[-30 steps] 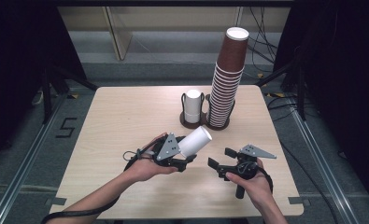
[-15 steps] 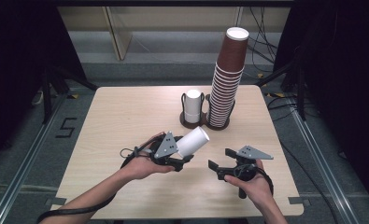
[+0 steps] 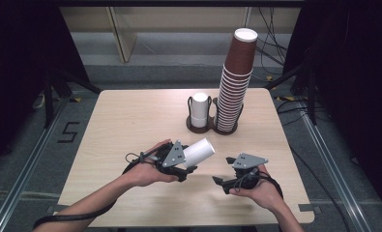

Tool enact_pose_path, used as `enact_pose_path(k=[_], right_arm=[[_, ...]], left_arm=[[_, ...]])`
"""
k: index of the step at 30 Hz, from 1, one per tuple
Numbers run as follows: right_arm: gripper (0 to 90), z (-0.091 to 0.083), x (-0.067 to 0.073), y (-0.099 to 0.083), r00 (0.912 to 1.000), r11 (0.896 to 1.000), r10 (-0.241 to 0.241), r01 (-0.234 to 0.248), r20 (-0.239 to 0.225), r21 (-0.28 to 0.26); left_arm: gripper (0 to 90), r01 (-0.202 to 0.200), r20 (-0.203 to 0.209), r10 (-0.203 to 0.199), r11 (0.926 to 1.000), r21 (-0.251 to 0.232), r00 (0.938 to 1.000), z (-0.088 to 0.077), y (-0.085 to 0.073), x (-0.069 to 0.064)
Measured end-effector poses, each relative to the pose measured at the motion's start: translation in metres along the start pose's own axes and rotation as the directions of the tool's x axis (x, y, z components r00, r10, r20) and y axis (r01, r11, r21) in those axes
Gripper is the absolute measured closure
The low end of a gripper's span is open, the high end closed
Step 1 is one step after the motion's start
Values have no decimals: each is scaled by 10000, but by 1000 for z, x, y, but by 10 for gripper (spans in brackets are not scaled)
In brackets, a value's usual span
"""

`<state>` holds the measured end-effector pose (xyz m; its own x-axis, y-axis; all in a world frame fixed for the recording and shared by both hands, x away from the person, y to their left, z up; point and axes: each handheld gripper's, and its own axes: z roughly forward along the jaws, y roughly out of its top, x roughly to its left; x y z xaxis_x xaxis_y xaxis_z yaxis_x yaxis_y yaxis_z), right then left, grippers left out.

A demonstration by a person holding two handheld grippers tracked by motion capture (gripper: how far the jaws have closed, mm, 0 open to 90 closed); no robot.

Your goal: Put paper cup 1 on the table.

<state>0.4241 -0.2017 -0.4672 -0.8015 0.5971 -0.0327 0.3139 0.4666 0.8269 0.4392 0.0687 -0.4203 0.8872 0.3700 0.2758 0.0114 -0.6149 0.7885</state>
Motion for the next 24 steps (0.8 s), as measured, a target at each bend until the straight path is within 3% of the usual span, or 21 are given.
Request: enact_pose_path(k=[4, 6, 9, 10, 11, 12, 14, 15, 17, 18, 20, 21, 23, 24], right_arm=[[151, 0, 3, 3, 9983, 9978, -567, 571, -103, 334], [149, -1, 6, 6, 9874, 9845, -1565, 1580, -254, 760], [149, -2, 10, 11, 9778, 9714, -2050, 2087, -443, 1131], [149, -2, 9, 14, 9689, 9628, -2426, 2465, -481, 1105], [149, -2, 9, 14, 9689, 9628, -2426, 2465, -481, 1105], [149, -3, 13, 18, 9639, 9559, -2588, 2648, -618, 1273], [149, -3, 16, 22, 9606, 9514, -2686, 2762, -719, 1365], [149, -3, 15, 25, 9462, 9381, -3143, 3220, -771, 1278], [149, -1, 15, 26, 9422, 9344, -3231, 3325, -889, 1276], [149, 1, 16, 31, 9274, 9188, -3626, 3722, -914, 1313], [149, 4, 19, 33, 9261, 9158, -3627, 3748, -1040, 1442], [149, 5, 20, 35, 9214, 9106, -3745, 3866, -1038, 1462], [149, 6, 22, 37, 9235, 9107, -3697, 3820, -1020, 1573], [149, 8, 22, 42, 8915, 8808, -4365, 4509, -1214, 1447]], left_arm=[[305, -277, 198, 271, 9992, 292, 9994, -1, 3, -3], [305, -663, 437, 638, 9960, 597, 9970, -3, 4, -6], [306, -824, 594, 778, 9934, 797, 9952, -3, 4, -8], [305, -882, 641, 827, 9921, 886, 9945, -3, 4, -9], [305, -969, 742, 897, 9902, 1005, 9932, -3, 4, -11], [306, -1164, 963, 1049, 9855, 1234, 9898, -2, 3, -13], [306, -1236, 1071, 1099, 9836, 1311, 9882, -2, 2, -14], [306, -1344, 1196, 1174, 9802, 1451, 9859, 0, 2, -15], [306, -1389, 1302, 1194, 9784, 1533, 9843, 0, 1, -16], [306, -1520, 1414, 1287, 9738, 1690, 9816, 3, 1, -17], [306, -1622, 1530, 1348, 9696, 1833, 9790, 5, 0, -19], [306, -1712, 1585, 1417, 9665, 1913, 9771, 6, 0, -19], [306, -1707, 1617, 1403, 9662, 1929, 9768, 7, 0, -20], [306, -1836, 1739, 1489, 9614, 2050, 9734, 8, 0, -20]])
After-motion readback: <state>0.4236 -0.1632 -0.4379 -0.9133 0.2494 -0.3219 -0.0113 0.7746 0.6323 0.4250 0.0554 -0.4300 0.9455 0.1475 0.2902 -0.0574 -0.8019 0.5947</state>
